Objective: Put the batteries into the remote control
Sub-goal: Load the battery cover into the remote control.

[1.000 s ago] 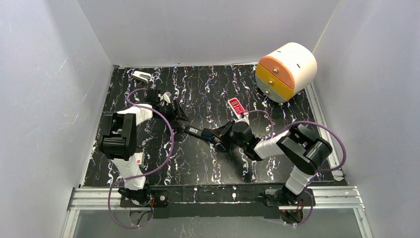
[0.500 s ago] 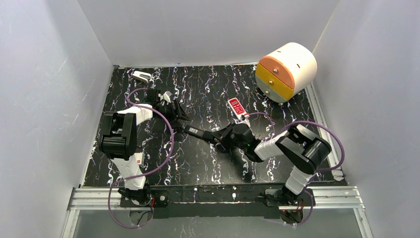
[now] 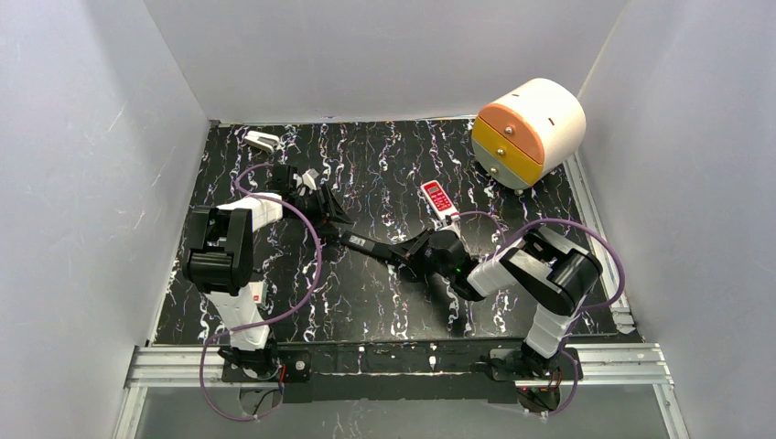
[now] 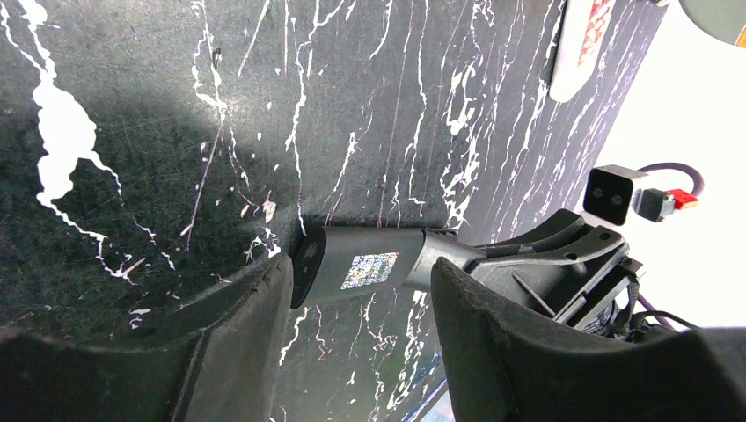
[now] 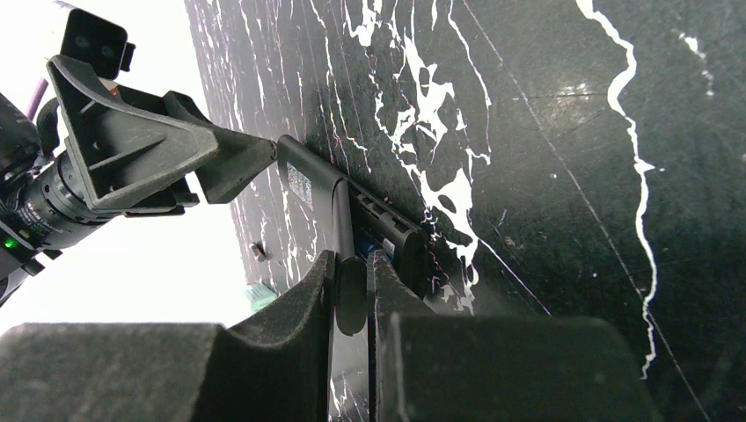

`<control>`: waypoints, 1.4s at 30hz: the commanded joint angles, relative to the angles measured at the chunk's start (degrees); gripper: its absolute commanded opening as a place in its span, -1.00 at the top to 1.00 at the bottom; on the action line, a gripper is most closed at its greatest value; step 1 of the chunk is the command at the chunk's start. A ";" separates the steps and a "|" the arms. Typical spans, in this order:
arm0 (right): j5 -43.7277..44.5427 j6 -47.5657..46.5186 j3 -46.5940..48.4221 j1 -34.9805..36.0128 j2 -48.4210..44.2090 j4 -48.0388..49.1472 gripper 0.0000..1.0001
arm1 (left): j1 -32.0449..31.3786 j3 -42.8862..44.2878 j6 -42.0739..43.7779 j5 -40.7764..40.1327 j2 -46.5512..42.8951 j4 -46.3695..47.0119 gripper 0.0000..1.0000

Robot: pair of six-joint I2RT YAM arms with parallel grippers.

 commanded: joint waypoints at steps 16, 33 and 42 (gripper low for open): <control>0.98 -0.16 2.02 0.30 1.02 -2.38 0.75 | -0.18 -0.34 0.94 0.74 -0.91 -1.47 -0.15; 1.52 0.43 3.36 0.26 -2.75 -8.67 0.15 | -0.14 0.07 1.22 -0.04 -0.78 -1.98 -0.22; 2.88 -0.04 3.55 0.28 -5.17 -13.01 0.02 | -0.17 0.16 1.23 -0.51 -0.83 -2.10 -0.25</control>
